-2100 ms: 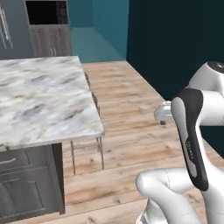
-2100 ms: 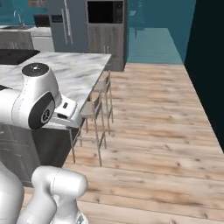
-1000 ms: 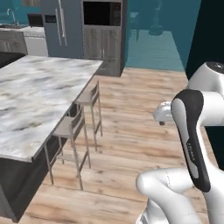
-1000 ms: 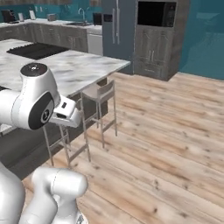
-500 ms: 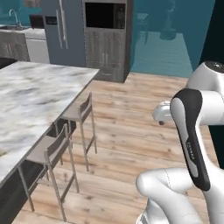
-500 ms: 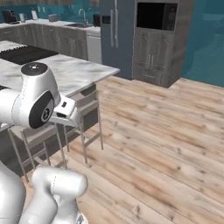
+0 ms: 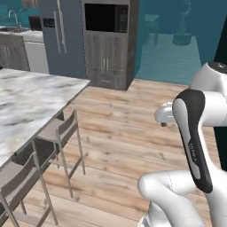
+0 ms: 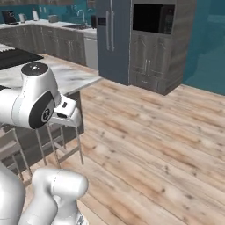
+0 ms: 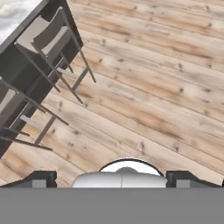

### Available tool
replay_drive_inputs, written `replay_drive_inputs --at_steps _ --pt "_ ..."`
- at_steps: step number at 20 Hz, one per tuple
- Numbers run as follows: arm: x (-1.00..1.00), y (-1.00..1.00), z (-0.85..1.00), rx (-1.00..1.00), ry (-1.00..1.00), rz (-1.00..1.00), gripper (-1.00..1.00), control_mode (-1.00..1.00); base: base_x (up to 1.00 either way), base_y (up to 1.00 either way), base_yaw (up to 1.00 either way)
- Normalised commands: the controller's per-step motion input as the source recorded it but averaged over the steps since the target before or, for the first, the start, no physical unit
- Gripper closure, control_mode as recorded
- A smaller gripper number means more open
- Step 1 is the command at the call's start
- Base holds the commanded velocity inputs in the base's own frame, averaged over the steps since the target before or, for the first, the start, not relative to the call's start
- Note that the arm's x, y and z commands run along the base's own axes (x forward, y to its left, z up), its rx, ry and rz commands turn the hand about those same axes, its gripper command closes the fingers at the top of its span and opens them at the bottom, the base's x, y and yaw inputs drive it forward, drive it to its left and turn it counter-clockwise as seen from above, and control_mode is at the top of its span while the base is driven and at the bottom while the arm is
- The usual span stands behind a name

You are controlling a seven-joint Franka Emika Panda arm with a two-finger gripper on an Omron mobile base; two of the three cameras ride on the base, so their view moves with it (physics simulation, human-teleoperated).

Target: Navigate to the toaster oven.

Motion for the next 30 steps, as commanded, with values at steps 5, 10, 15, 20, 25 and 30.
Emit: replay_drive_inputs --at_steps 5,10,15,20,25,30 --pt "0.0 0.0 0.0 0.0 0.0 0.0 -1.0 1.0 1.0 -1.0 0.19" --pt "0.0 0.0 0.0 0.0 0.0 0.0 -1.0 1.0 1.0 -0.95 0.17" --pt "0.0 0.0 0.0 0.0 0.0 0.0 -1.0 1.0 1.0 -0.7 0.31" --pt "0.0 0.0 0.0 0.0 0.0 0.0 -1.0 1.0 1.0 -0.7 0.46" --pt "0.0 0.0 0.0 0.0 0.0 0.0 -1.0 1.0 1.0 -0.7 0.52" --pt "0.0 0.0 0.0 0.0 0.0 0.0 -1.0 1.0 1.0 -0.66 0.55"
